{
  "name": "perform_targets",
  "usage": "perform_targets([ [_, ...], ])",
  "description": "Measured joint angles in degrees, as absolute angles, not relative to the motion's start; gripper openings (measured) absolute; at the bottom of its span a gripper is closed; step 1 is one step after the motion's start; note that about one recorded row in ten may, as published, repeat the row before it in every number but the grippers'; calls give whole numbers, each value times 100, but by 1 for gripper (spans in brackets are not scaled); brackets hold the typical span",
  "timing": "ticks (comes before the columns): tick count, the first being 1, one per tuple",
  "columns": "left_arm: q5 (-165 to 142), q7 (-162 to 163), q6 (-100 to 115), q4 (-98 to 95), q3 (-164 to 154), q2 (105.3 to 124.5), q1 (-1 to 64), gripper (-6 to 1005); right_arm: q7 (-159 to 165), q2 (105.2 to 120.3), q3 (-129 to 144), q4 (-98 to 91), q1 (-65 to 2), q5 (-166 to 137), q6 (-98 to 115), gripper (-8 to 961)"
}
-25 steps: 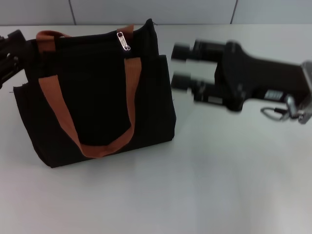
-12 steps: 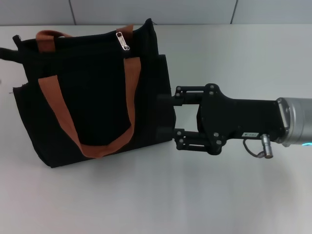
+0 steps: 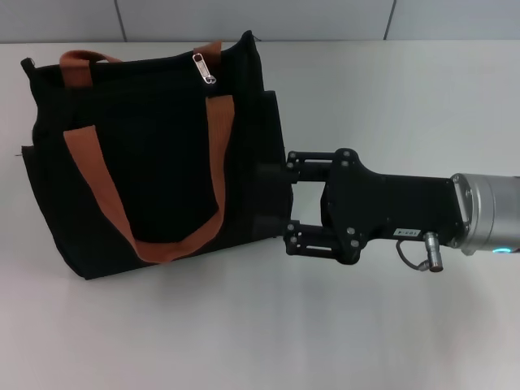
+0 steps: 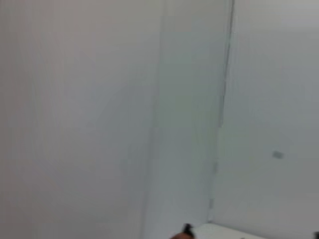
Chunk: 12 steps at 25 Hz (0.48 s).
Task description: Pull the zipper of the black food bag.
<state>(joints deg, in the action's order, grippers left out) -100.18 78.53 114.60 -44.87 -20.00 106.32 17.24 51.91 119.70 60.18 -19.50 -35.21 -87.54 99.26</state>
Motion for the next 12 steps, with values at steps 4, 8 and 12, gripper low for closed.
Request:
perform_targets([
  [4,-9626,7691,11532,-4518,-2975,10752,1566,815,5088,11971,6034,-1857,-3519,-8789,9893,665],
  [8,-9547,7036,11530,-4385,-4130,11064,1516,814,5051,11968,6042,-1702,-3530,-8842,9804,681],
  [12,-9982,6255,11411,-3943,-4568,11401,1535,814,4957,11974,6271,-1496,-3528,-8872,9682,697],
])
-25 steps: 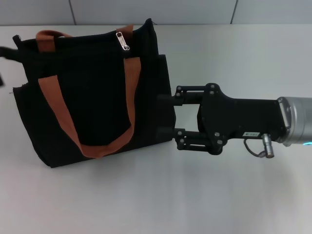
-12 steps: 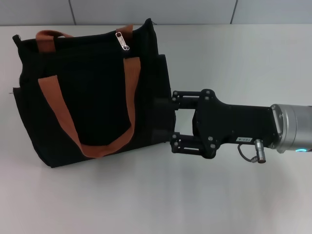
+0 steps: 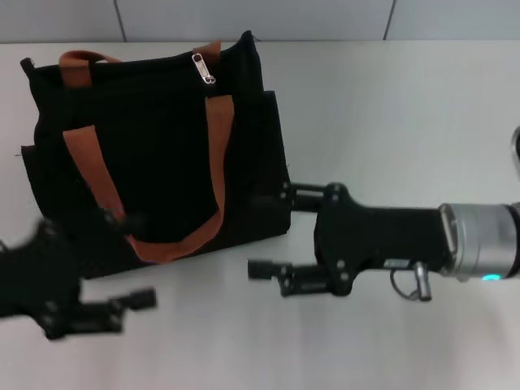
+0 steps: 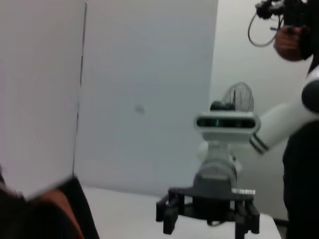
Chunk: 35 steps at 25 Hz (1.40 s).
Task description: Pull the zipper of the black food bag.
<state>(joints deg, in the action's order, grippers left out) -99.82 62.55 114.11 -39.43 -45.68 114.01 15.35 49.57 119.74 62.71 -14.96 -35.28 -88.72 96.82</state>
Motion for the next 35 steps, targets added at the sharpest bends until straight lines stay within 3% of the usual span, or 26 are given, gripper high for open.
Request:
perform_targets([
  [3,-10574,5886,10978,-3521,-4534,11530,1624,814,4882,11979,6560,-1354,-3494,-8873,9397,709],
  [8,-10863,5820,10647,-3256,-4557,11516,1705,815,4320,11992,6670,-1021,-3460,-8852,9225,729],
  [11,-10870,5813,10642,-3216,-4585,11511,1728,814,4288,11992,6679,-961,-3470,-8853,9159,818],
  [35,-10881,5792,10637,-3199,-4623,11548,1719,814,4280,11988,6683,-905,-3492,-8843,9069,817],
])
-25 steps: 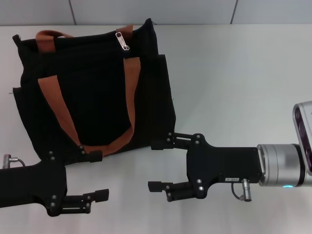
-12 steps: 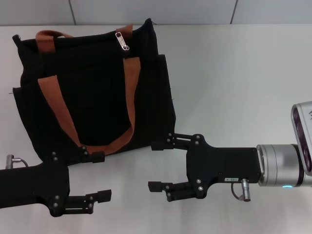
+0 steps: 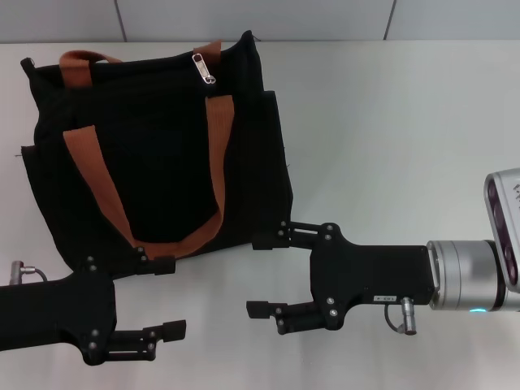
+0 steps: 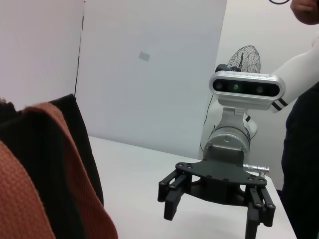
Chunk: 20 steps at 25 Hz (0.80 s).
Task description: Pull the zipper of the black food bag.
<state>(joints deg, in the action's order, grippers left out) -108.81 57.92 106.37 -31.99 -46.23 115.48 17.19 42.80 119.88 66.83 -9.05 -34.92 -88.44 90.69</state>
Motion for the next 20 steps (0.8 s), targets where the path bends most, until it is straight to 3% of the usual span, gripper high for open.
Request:
perform_targets([
  [20,-10881,5794,10713,-3199,-4623,11540,1713,814,4280,11988,6635,-910,-3533,-8823,8990,818],
])
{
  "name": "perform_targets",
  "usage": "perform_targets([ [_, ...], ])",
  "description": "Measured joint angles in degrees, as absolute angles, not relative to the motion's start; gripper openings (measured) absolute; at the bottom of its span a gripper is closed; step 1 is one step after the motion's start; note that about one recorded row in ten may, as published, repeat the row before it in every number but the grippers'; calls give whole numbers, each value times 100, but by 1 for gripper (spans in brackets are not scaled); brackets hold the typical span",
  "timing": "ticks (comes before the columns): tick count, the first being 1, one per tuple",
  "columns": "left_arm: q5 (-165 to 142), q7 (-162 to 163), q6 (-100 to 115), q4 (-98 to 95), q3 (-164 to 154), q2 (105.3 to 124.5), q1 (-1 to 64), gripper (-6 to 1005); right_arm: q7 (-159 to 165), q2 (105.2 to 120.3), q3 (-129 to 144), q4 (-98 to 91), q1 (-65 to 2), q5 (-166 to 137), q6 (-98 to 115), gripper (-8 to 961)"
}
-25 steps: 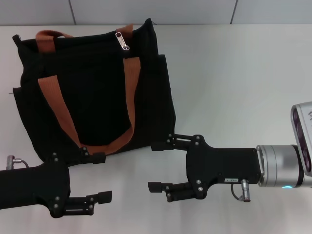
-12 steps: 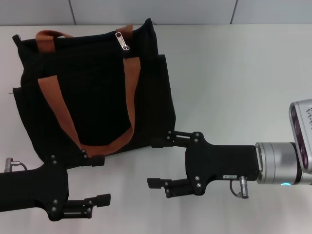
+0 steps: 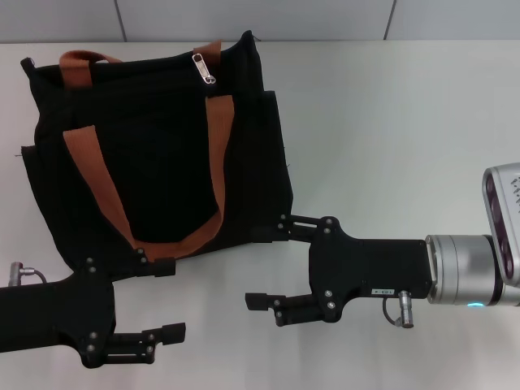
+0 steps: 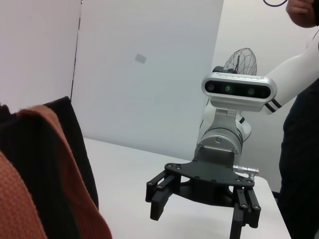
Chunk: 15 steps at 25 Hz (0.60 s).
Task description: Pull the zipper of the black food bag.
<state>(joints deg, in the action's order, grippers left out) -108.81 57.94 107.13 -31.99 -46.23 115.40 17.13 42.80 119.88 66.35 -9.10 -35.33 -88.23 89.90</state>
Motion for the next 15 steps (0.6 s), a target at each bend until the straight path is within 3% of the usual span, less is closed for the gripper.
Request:
perform_targets([
  [15,-10881,5791,10713,-3199,-4591,11549,1709,815,4280,11988,6626,-934,-3533,-8806,9028,818],
])
